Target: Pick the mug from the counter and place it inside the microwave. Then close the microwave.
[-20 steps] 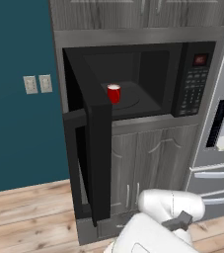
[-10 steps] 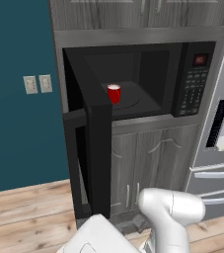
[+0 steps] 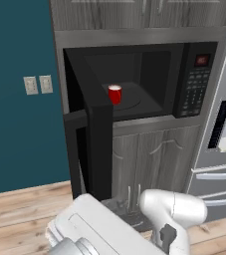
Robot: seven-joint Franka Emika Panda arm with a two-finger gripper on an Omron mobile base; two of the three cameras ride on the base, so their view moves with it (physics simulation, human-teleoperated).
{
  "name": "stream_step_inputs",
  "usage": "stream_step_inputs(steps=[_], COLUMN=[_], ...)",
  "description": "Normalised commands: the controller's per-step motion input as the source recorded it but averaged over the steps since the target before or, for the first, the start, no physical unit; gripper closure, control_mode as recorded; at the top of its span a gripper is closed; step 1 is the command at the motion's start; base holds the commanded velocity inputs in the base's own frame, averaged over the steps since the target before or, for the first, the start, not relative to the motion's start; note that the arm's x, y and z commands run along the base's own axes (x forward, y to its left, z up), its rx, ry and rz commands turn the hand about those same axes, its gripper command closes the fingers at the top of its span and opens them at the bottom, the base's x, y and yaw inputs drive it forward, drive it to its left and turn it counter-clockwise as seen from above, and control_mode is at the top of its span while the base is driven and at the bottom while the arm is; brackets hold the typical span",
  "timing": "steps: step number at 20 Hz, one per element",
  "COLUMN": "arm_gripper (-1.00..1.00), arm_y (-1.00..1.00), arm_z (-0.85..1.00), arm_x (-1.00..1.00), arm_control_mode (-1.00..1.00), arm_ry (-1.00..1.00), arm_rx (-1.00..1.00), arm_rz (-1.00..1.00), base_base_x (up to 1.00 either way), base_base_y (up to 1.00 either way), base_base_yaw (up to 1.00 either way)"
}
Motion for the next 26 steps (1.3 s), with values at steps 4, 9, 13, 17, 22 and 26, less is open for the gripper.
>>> stream_step_inputs(steps=[4,9,13,17,22,26], arm_gripper=[-1.0,-1.0,-1.0,-1.0,-1.0,-1.0], arm_y=[0.18,0.28,0.38,0.28,0.22,0.21], arm_z=[-0.11,-0.16,-0.13,-0.09,-0.22,-0.32], arm_x=[0.54,0.37,0.21,0.24,0.35,0.23], arm_control_mode=[-1.0,-1.0,-1.0,-1.0,-1.0,-1.0], arm_ry=[0.09,0.03,0.02,0.0,0.01,0.0], arm_rx=[0.0,0.0,-0.01,-0.01,0.0,0.0], arm_rz=[0.0,0.0,0.0,0.0,0.0,0.0], base_base_x=[0.0,0.0,0.0,0.0,0.0,0.0], base_base_y=[0.0,0.0,0.0,0.0,0.0,0.0], base_base_yaw=[0.0,0.0,0.0,0.0,0.0,0.0])
